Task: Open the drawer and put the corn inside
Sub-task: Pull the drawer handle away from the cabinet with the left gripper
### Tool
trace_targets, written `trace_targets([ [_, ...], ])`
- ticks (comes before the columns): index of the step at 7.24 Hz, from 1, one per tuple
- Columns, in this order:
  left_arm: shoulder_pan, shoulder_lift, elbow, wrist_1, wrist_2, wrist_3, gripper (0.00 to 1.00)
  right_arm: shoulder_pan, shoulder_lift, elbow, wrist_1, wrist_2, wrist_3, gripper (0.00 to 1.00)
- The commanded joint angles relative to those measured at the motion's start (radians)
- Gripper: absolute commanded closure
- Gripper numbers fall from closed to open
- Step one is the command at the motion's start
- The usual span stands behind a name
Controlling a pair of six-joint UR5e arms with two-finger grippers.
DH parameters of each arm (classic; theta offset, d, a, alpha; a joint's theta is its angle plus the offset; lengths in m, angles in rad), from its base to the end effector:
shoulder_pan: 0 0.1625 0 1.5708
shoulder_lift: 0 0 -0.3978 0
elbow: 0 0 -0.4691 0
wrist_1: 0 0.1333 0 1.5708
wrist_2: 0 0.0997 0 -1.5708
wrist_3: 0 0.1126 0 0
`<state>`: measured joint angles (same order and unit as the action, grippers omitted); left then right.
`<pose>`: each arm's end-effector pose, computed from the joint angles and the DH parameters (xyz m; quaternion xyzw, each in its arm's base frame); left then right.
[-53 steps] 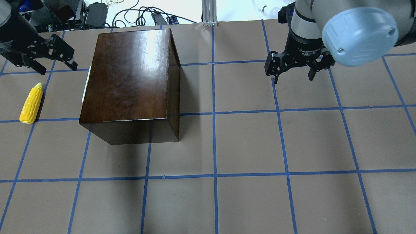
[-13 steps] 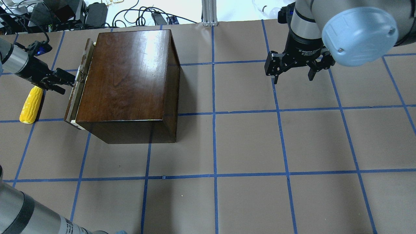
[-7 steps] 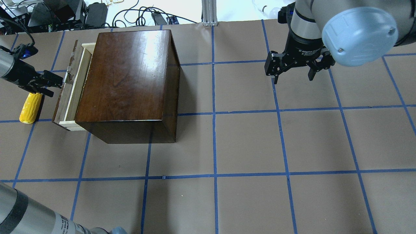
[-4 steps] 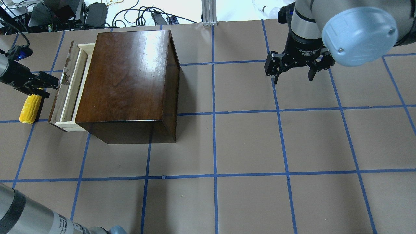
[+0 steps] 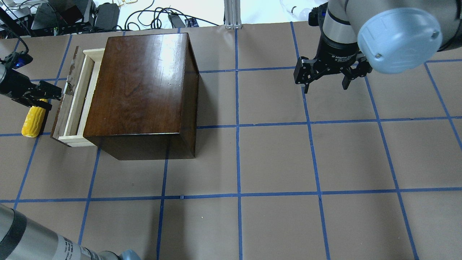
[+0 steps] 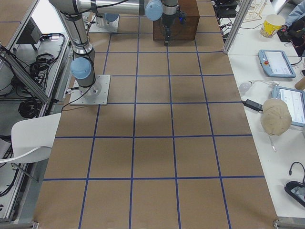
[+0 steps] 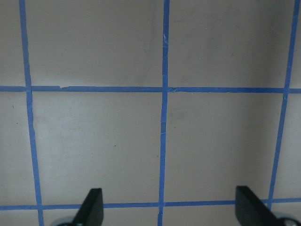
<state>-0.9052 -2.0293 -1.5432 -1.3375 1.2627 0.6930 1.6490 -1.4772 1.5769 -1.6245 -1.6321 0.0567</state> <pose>0.2876 -0.6375 0.1985 0.0017 -0.9835 0.0201 0.1800 0.1728 -0.5867 0.3950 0.0114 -0.9992 -0.0209 0.0321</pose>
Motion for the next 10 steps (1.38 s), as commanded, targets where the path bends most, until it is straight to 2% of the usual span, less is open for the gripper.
trace_targets([
  [1, 0.002, 0.001, 0.000, 0.000, 0.000, 0.000, 0.00, 0.000, 0.000, 0.000, 0.000, 0.000, 0.000, 0.00],
  [10, 0.012, -0.002, 0.009, 0.001, 0.029, 0.034, 0.00, 0.000, 0.000, 0.000, 0.000, 0.000, 0.000, 0.00],
])
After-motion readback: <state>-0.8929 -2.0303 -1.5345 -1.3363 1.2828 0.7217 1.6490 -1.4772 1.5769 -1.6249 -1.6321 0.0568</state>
